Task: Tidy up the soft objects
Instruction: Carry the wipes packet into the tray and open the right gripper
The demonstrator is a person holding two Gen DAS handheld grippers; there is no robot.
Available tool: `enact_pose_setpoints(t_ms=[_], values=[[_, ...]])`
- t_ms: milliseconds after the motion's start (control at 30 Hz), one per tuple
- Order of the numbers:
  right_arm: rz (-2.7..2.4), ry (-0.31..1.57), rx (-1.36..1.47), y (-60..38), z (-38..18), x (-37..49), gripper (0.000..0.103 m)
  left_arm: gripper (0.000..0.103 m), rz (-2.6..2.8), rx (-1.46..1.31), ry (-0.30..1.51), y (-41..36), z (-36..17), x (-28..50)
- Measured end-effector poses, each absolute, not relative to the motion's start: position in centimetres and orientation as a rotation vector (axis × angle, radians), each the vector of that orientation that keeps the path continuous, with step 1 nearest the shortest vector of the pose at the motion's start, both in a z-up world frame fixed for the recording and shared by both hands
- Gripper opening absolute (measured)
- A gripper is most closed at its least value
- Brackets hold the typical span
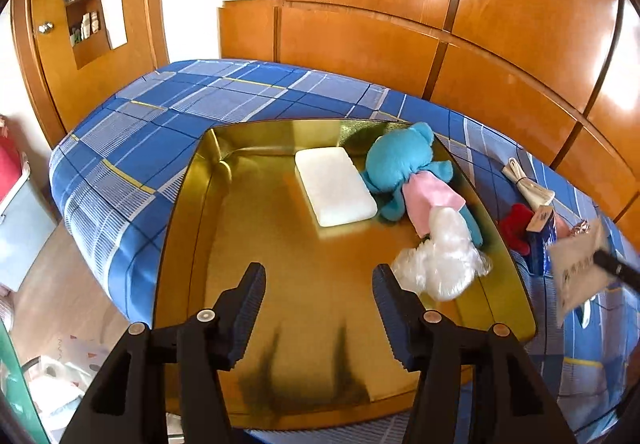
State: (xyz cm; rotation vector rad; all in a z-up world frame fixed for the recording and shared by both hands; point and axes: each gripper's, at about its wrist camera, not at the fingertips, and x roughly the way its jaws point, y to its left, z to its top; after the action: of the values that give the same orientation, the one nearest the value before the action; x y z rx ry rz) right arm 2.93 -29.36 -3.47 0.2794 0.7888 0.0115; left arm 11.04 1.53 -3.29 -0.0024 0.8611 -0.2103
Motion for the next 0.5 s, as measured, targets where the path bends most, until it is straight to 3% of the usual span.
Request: enact_pose_setpoints(t_ms=[233,500], values=[[0.136,0.746,0.272,-25.4,0.1,5.4,0.018,0.057,-0.215,-0.019,0.843,2.5,-3.1,10.2],[0.332,0.798,0.196,-16.7,0.5,11.1,0.018,0.057,-0.19,-0.074,0.846,5.1,-3.4,9.8]])
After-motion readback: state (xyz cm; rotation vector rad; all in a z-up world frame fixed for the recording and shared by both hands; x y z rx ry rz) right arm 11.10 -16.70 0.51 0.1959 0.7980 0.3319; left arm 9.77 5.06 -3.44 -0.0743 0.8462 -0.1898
